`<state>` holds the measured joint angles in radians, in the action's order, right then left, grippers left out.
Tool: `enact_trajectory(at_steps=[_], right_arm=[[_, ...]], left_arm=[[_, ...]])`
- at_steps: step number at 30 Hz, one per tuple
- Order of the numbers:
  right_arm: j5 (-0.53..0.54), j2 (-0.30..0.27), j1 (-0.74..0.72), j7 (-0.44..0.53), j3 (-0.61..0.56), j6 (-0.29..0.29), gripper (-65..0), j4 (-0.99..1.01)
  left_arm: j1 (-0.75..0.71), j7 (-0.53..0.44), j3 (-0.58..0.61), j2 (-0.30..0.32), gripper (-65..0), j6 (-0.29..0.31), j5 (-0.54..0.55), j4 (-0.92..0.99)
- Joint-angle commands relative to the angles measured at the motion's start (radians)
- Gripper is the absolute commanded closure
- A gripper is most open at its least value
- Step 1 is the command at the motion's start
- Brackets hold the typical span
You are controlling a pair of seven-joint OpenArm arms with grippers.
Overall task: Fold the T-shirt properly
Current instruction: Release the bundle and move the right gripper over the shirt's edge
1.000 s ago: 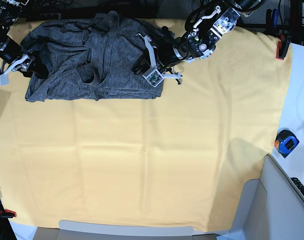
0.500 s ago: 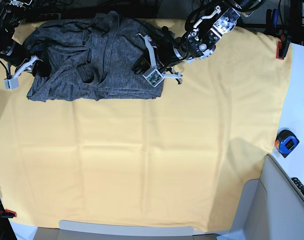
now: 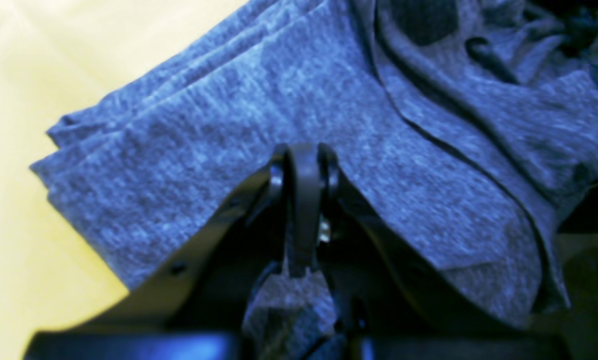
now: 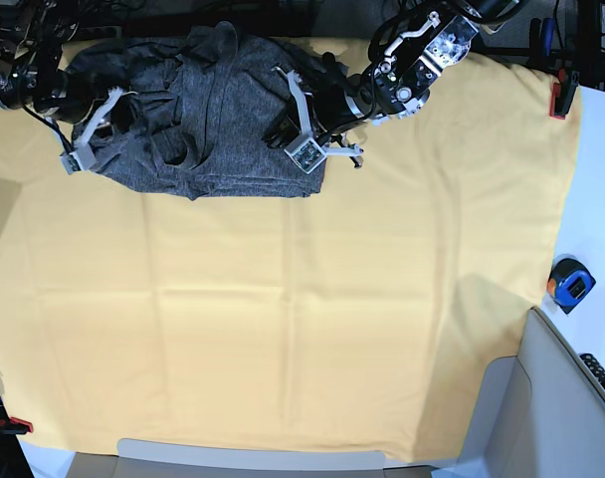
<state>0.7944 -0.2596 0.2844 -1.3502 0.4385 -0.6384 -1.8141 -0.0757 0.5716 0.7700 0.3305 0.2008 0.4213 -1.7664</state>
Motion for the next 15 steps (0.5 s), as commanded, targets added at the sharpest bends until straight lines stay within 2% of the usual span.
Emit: enact_trajectory(at_steps=[1, 3, 10, 15], right_arm=[[0.033, -0.013, -0.012, 0.021, -0.033, -0.007, 0.0, -0.046], [0.033, -0.004, -0.021, 0.025, -0.106, -0.007, 0.0, -0.085], [0.016, 0.089, -0.107, 0.024, -0.301, -0.005, 0.0, -0.121], [-0.135, 0.176, -0.152, 0.025, -0.441, -0.005, 0.0, -0.120]], left_arm=[[0.006, -0.031, -0.016, 0.002, 0.0, 0.004, 0.008, -0.037], [0.001, -0.031, -0.065, 0.000, 0.0, 0.004, 0.008, -0.071], [-0.060, -0.020, -0.289, 0.000, 0.0, 0.006, 0.006, -0.163], [-0.091, -0.020, -0.395, 0.002, 0.0, 0.010, 0.008, -0.163]])
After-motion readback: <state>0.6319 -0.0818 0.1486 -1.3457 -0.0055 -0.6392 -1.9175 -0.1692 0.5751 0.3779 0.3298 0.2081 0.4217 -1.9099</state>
